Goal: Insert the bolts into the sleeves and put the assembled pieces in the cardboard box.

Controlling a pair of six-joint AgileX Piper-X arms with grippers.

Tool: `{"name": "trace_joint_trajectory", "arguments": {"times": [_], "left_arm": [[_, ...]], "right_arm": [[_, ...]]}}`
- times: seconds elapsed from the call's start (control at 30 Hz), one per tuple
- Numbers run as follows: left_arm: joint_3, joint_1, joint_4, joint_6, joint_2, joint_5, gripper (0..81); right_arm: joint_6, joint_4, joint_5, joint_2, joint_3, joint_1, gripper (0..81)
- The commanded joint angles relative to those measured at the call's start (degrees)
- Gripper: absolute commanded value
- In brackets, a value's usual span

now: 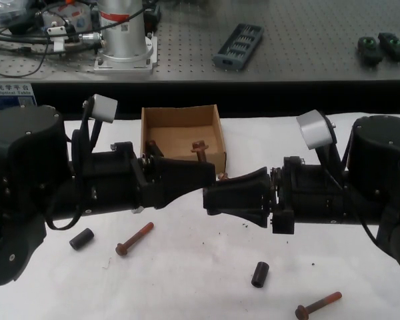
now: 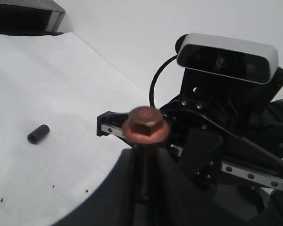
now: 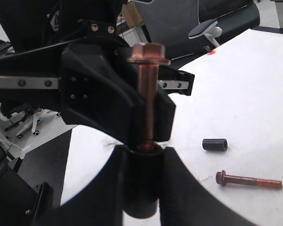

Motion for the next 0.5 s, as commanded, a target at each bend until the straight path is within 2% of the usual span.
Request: {"name": "trace_joint_trajectory", "arguments": {"times": [0.0,0.13,0.17,0.2,0.33,0.47], "left_arm": [[0.1,-0.2,0.1,1.5,0.0,4.7,16.2],[0.1,-0.2,0.1,1.3,0.0,3.1,46.8],[0.1,-0.2,0.1,1.3,0.0,2.2,52.2],[0.1,-0.2,0.1,1.3,0.0,1.5,53.6],[0.1,0.3,0.1,2.1,-0.2,-0.4,48.4],[0.1,2.4,1.3,1.6,-0.7,-8.9,47.4]], "right_arm": [[3.3,-3.6,7.2,-0.4,-0.3,-1.8,4.4],[3.3,-3.6,6.7,-0.4,-0.3,-1.8,4.4],[3.3,-3.6,6.7,-0.4,-0.3,-1.8,4.4],[3.3,-3.6,6.7,-0.4,-0.3,-1.8,4.4],[3.3,-3.6,7.1,-0.4,-0.4,-1.8,4.4],[3.4,1.1,10.5,-0.2,-1.9,-2.6,4.4]]}}
